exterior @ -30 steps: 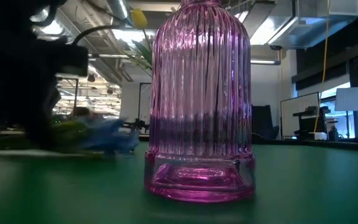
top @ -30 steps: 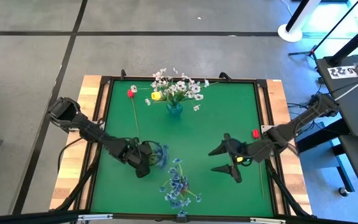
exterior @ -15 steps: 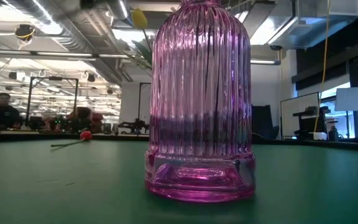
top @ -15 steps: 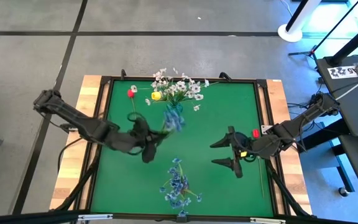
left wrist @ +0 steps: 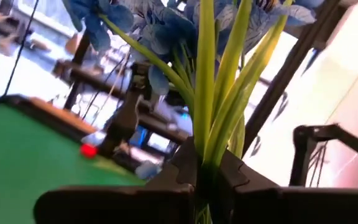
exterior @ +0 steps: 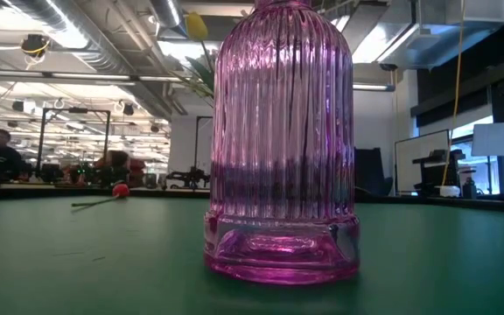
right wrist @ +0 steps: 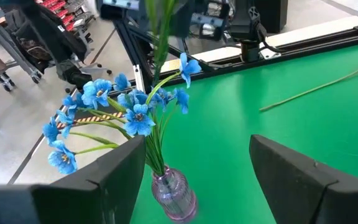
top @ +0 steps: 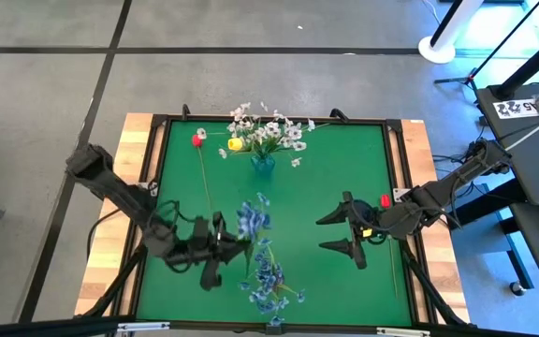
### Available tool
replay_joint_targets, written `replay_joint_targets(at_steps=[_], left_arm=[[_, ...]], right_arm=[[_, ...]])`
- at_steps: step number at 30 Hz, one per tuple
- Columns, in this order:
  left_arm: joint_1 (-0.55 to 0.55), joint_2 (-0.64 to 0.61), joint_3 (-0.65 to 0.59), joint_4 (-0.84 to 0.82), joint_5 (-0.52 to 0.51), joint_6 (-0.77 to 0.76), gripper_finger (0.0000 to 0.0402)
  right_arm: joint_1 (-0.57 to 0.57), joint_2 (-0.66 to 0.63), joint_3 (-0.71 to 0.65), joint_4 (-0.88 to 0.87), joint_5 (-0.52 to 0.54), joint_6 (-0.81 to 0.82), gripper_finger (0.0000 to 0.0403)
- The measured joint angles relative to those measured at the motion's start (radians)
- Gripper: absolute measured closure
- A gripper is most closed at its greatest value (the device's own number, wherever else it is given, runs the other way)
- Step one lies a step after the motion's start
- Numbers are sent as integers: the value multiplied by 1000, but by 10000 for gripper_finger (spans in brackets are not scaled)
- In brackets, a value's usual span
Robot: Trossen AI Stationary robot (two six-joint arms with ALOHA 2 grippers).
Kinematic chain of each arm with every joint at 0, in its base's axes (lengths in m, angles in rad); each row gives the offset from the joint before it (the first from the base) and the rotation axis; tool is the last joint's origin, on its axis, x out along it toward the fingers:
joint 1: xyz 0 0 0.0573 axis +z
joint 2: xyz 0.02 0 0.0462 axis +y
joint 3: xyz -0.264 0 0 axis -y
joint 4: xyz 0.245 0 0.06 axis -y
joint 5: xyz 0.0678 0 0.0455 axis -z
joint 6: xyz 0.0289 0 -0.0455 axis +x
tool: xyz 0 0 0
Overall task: Sort flowers into vase by color
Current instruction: Put the blue flowers into the violet vase
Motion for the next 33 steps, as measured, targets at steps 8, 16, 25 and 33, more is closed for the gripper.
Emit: replay_joint_targets(at_steps=[8,16,25,33], left_arm=[[32,267,1,609,15,301,393],[160,339,48,610,274,161,392],[158,338,48,596,281,179,391],[133,337,48,506,281,175,391]], right_arm=[[0,0,0,0,0,43,118],[0,1,0,-6,0,115,118],[0,1,0,-9,-10,116,118],[0,1,0,-50,-9,112,118]])
